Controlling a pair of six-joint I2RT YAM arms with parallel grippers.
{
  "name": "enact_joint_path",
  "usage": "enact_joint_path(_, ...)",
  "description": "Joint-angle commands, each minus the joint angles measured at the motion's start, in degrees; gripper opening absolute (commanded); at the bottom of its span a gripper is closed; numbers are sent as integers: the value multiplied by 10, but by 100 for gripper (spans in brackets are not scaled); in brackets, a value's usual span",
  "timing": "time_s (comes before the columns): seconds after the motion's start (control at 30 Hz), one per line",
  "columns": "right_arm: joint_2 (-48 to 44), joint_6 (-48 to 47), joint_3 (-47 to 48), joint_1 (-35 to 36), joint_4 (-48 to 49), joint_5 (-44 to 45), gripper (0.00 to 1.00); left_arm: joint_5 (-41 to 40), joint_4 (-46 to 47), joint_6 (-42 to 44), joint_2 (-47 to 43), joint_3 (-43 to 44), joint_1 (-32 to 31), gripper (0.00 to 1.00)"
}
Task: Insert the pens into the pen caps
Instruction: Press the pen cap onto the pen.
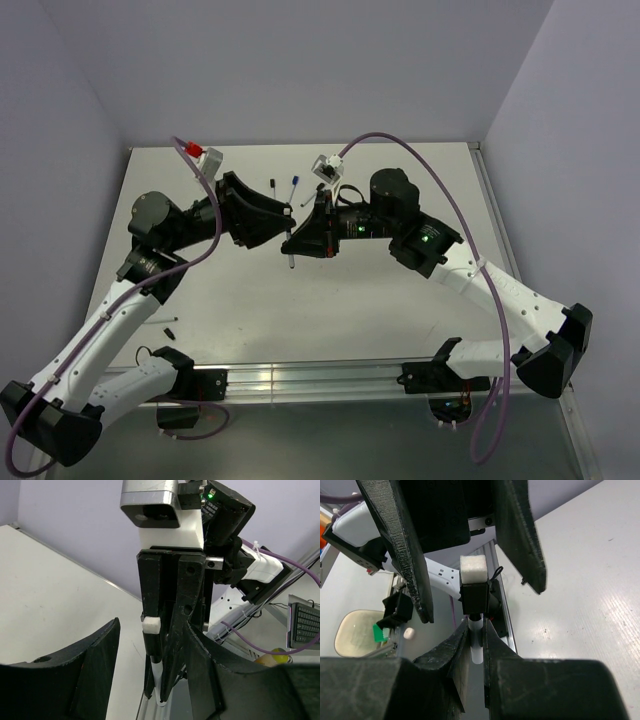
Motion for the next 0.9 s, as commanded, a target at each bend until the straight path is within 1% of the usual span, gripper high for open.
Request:
enact_joint_path(0.0, 1, -3, 30, 0, 17, -4, 0, 27, 48, -15, 2, 18, 3, 57)
enact_joint_path(0.07, 1, -3, 30, 1, 17, -4, 0, 32, 52, -18, 4, 17, 3, 52)
enact_joint_path(0.23, 2, -4, 30, 1, 15, -2, 0, 46, 58, -24, 11, 19, 3, 49)
enact_joint_path(0.27, 2, -5, 31, 2, 15, -2, 0, 49, 56, -24, 11, 20, 3, 46)
enact_joint_path(0.47, 3, -6, 33, 1, 14, -3, 0, 55, 50, -21, 11, 20, 2, 43)
enact_joint_path(0.53, 2, -7, 33, 1, 12, -2, 0, 51, 50, -21, 11, 19, 3, 38)
enact_joint_path(0.57, 3, -8, 33, 1, 12, -2, 0, 50, 48, -19, 10, 20, 2, 30)
enact_joint_path(0.67, 3, -7, 34, 1, 9, 1, 0, 55, 52, -22, 13, 21, 3, 19)
enact_joint_path(0.7, 4, -8, 34, 1, 8, 2, 0, 55, 51, -22, 13, 22, 2, 10)
enact_joint_path(0.77, 2, -8, 35, 1, 6, 3, 0, 55, 50, -21, 14, 22, 2, 0)
enact_joint_path(0.87, 2, -13, 38, 1, -3, 11, 0, 49, 53, -24, 9, 19, 3, 0)
